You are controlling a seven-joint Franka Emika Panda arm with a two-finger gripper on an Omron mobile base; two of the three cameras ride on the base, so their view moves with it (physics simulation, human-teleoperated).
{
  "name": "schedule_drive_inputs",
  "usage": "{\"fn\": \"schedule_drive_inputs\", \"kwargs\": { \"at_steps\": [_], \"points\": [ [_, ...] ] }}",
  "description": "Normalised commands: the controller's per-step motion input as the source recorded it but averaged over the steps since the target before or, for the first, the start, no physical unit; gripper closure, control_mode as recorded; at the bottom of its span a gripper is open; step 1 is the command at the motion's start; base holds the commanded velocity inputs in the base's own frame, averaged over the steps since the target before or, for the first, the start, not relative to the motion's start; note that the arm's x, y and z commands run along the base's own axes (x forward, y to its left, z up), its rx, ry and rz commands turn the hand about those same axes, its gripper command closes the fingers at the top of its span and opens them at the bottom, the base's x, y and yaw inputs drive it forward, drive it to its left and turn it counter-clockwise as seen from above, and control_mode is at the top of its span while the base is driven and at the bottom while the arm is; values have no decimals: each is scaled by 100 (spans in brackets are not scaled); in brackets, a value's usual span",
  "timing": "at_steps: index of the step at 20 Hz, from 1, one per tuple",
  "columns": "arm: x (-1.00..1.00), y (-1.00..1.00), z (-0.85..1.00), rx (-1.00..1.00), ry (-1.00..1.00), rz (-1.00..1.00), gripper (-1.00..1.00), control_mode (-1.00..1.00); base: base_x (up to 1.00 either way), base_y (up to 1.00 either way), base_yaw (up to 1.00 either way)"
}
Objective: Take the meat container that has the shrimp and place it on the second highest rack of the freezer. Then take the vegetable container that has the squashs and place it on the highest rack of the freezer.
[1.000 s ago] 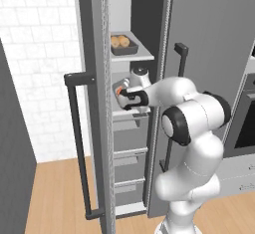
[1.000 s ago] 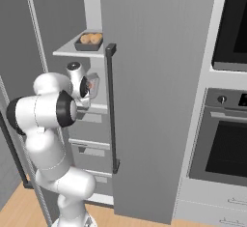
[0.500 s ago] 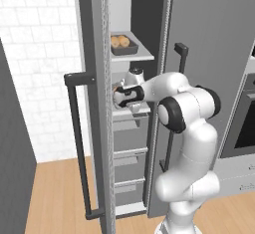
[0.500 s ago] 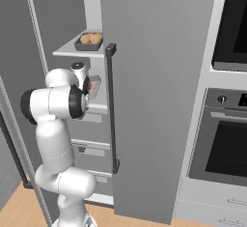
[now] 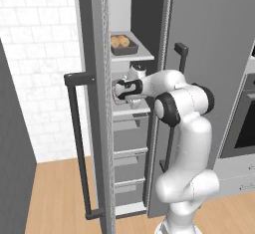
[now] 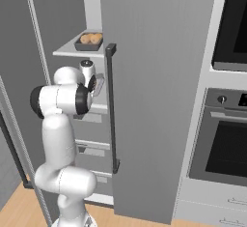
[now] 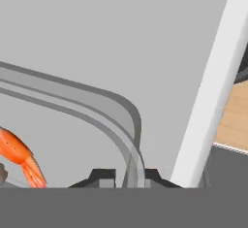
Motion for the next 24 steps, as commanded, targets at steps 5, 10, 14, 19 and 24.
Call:
{"fn": "schedule_drive_inputs", "kwargs": {
  "at_steps": [5,10,14,19,24],
  "points": [
    [71,21,-9,0,0,-4,100,-100,0,0,0],
    [42,18,-8,2,0,-4,-100,-100,0,0,0],
    [-49,0,-2,3,0,3,-100,-100,0,0,0],
    [-95,-5,0,0,-4,14,-100,-100,0,0,0],
    [-100,-34,2,-8,-9,35,-100,-100,0,0,0]
  ]
}}
